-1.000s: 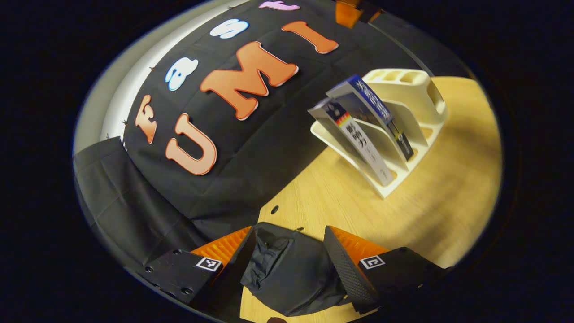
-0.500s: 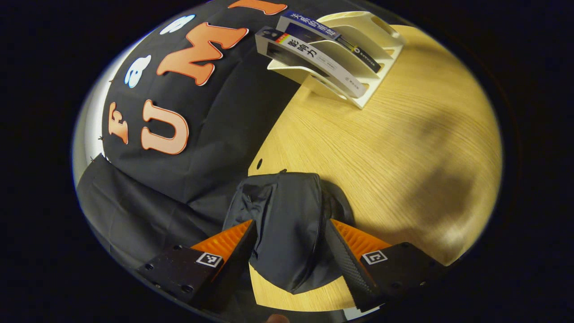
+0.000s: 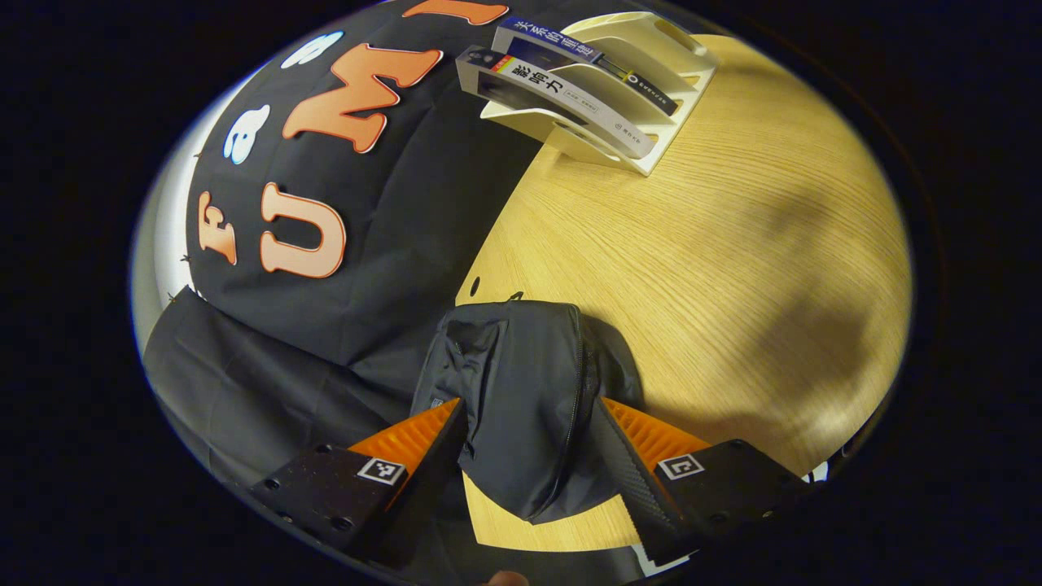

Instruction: Open the schoolbag, grab two books from the bookshelf and put them into the schoolbag.

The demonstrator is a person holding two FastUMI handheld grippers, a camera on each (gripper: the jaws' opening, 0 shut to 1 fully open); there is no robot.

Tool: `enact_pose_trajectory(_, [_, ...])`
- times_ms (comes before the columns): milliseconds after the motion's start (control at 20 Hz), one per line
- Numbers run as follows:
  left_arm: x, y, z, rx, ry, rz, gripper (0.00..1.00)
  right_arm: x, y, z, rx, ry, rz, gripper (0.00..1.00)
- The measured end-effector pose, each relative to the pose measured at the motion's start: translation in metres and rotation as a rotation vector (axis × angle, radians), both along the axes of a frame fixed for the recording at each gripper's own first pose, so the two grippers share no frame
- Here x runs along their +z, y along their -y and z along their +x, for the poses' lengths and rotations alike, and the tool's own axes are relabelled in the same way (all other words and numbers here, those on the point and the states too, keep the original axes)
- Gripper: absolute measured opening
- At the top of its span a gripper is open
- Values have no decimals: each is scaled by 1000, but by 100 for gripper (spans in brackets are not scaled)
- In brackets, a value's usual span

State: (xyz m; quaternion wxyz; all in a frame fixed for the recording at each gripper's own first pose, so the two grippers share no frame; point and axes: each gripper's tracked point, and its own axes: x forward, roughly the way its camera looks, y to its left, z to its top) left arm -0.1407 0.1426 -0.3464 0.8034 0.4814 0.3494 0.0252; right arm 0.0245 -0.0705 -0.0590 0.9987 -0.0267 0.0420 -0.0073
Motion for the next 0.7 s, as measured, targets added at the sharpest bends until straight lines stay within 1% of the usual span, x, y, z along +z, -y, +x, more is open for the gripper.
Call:
enact_pose_trajectory(150, [1, -9, -10, 3, -11, 2, 96, 2, 4, 0, -5, 5, 11, 97])
enact_pose_trajectory(250, [-10, -14, -9, -5, -46, 12, 96, 3, 3, 0, 0, 5, 11, 97])
enact_pose_trajectory(350, [-11, -17, -2, -23, -45, 44, 96, 3, 0, 0, 8, 4, 9, 97])
enact_pose_trajectory(450, [-18, -28, 8, 2, -38, 38, 96, 4, -1, -2, 12, 11, 4, 97])
enact_pose_trajectory(600, [-21, -48, 28, 67, -29, 42, 96, 3, -4, -3, 22, 5, -3, 97])
enact_pose_trajectory(700, [-20, -55, 44, 79, -41, 31, 95, 2, -4, -3, 24, 1, -10, 97])
